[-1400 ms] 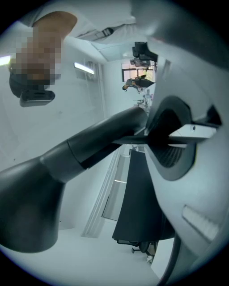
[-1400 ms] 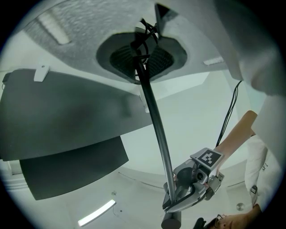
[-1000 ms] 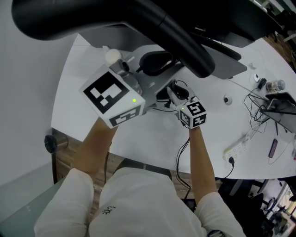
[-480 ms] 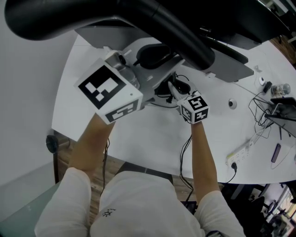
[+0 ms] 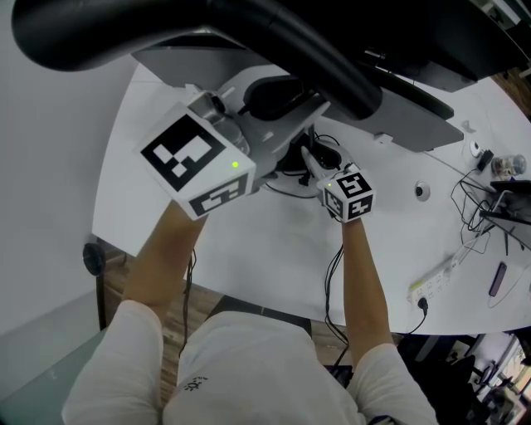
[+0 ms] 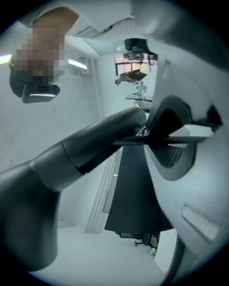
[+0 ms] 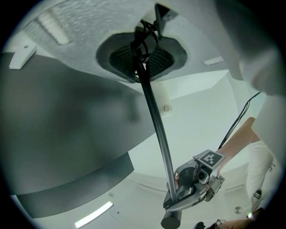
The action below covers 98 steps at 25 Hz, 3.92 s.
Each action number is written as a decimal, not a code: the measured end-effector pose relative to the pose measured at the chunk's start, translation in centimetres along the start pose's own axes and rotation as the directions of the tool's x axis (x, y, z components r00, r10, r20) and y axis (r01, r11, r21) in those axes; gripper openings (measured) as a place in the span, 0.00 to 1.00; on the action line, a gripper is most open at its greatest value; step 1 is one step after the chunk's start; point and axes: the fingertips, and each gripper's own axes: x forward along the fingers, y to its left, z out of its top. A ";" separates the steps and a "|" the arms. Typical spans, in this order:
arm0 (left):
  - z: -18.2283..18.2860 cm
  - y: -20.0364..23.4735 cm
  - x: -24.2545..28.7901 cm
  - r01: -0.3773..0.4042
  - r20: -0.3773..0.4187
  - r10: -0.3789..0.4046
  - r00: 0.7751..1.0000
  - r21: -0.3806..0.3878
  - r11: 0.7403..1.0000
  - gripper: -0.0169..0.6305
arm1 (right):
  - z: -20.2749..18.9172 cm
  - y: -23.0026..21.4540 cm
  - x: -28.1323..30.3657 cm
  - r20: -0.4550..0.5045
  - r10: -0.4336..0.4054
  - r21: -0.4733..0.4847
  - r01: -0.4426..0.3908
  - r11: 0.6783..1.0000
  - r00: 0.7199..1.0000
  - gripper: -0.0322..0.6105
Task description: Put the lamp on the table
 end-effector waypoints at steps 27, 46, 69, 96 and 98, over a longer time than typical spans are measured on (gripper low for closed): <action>-1.6 2.1 0.2 -0.004 -0.006 0.004 1.000 -0.013 1.000 0.07 | -0.8 -0.9 2.6 -0.010 -0.002 0.002 0.002 1.000 1.000 0.15; -2.4 1.0 1.8 0.030 -0.013 -0.030 0.999 -0.014 0.999 0.07 | -1.8 -1.2 2.4 -0.029 0.013 -0.011 -0.013 1.000 1.000 0.15; -2.8 1.0 2.6 0.014 -0.010 -0.014 1.000 -0.049 0.999 0.07 | -2.3 -1.4 2.2 -0.021 0.015 -0.001 -0.015 1.000 1.000 0.15; -3.1 0.6 -2.7 -0.053 -0.022 0.051 0.998 -0.126 0.991 0.13 | 2.2 2.4 -4.3 0.070 -0.050 0.148 0.040 0.988 0.996 0.24; -3.0 0.3 -3.6 -0.059 -0.021 0.057 0.998 -0.135 0.989 0.11 | 2.7 3.5 -5.1 0.068 -0.053 0.141 0.043 0.989 0.996 0.13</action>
